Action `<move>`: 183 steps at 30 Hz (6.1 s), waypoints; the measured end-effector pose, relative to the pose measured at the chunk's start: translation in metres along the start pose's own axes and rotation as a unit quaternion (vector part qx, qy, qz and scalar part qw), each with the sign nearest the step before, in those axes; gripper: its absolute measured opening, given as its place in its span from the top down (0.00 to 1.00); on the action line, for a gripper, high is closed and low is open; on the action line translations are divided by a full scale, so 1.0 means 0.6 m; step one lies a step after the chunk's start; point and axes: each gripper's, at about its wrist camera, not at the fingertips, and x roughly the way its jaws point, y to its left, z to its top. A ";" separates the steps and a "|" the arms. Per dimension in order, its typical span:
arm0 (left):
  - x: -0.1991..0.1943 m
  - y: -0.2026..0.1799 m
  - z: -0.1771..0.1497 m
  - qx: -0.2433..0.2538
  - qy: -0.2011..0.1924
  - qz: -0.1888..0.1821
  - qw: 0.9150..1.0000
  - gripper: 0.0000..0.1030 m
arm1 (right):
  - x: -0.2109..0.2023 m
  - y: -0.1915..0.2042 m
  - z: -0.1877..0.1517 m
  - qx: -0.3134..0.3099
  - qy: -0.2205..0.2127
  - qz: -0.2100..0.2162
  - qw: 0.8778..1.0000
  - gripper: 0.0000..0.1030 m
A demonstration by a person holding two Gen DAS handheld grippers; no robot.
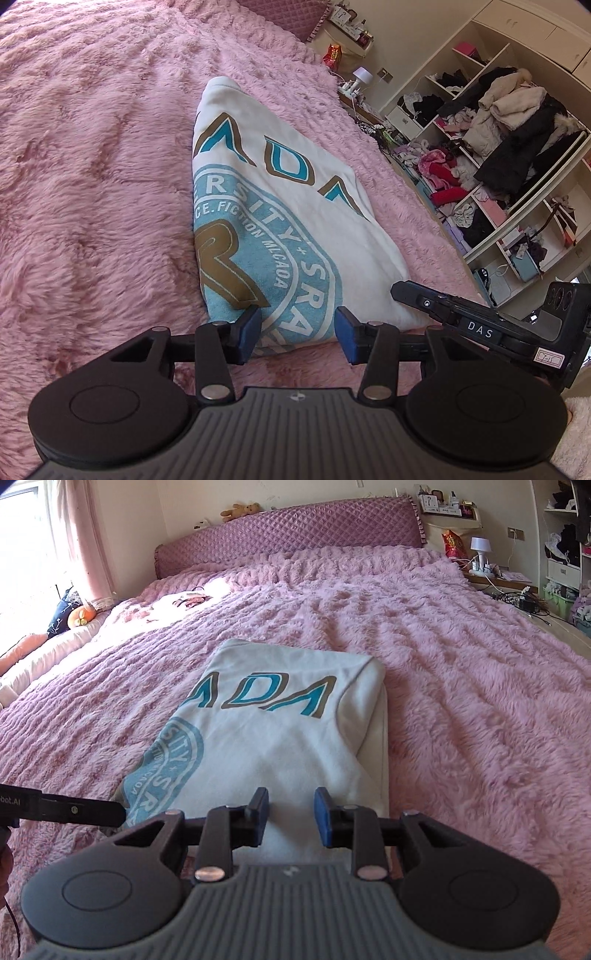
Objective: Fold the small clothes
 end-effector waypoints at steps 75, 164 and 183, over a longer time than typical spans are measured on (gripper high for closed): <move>0.208 0.177 0.152 -0.197 0.043 -0.167 0.965 0.65 | 0.252 -0.159 0.113 0.219 0.073 0.206 0.951 0.33; -0.212 0.316 0.133 -0.177 -0.117 -0.066 0.975 0.60 | 0.171 0.284 0.149 -0.032 -0.015 0.144 0.989 0.56; -0.226 0.327 0.113 -0.178 -0.130 -0.069 0.973 0.69 | 0.177 0.273 0.147 -0.004 -0.006 0.147 0.989 0.56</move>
